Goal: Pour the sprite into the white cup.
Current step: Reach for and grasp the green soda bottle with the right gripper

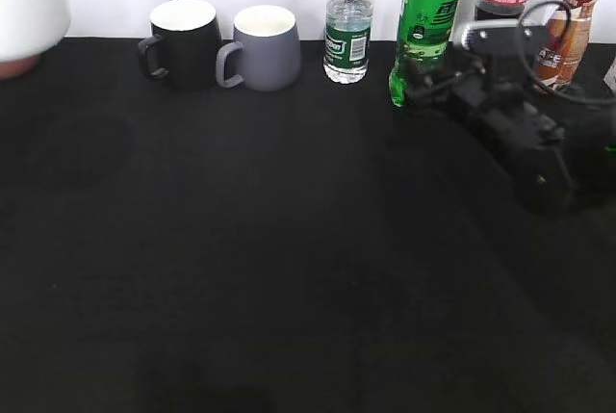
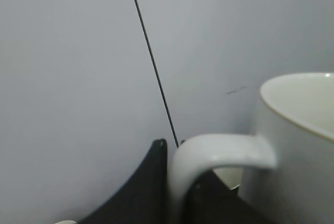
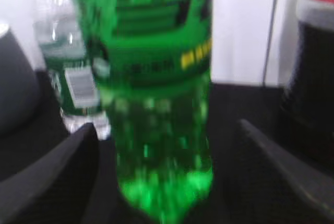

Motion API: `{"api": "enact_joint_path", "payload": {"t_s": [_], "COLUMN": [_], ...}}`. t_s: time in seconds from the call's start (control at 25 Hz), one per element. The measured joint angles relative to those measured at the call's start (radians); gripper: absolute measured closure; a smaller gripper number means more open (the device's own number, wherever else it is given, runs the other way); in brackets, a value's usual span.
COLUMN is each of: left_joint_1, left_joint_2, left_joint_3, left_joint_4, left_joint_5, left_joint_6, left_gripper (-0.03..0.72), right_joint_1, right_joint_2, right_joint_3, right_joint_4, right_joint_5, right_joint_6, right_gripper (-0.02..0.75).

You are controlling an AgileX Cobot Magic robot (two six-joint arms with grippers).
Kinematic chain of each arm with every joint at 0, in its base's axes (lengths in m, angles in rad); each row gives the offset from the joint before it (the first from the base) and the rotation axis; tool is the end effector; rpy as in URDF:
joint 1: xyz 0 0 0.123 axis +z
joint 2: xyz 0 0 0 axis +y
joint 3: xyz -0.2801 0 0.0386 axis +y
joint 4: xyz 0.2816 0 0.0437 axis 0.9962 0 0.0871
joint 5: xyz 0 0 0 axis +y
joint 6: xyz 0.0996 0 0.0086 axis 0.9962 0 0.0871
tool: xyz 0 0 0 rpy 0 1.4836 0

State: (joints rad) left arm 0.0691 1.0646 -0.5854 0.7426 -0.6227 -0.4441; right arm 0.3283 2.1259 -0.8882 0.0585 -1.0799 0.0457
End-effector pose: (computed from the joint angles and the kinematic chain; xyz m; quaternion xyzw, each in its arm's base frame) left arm 0.2616 -0.0214 0.3042 0.1906 0.6483 -0.0383 0.7361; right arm 0.3930 0.1284 0.0816 -0.0756 0.7279 0.1174 0.6713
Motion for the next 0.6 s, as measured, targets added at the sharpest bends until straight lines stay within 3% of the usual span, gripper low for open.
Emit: {"api": "enact_joint_path", "payload": {"t_s": [0.32,0.6], "left_joint_1": [0.0,0.0], "left_joint_2": [0.0,0.0], "left_joint_3": [0.0,0.0], "left_joint_4": [0.009,0.029], "left_joint_5": [0.0,-0.001], "left_joint_6": [0.0,0.0], "left_gripper": [0.648,0.648], "right_joint_1": [0.0,0.0], "right_joint_2": [0.136,0.146], "right_joint_3": [-0.169,-0.295], "right_joint_4": [-0.025,-0.024], "right_joint_5": [0.004,0.117], "right_joint_6": [0.021,0.023], "right_gripper": [0.148,0.152]}}
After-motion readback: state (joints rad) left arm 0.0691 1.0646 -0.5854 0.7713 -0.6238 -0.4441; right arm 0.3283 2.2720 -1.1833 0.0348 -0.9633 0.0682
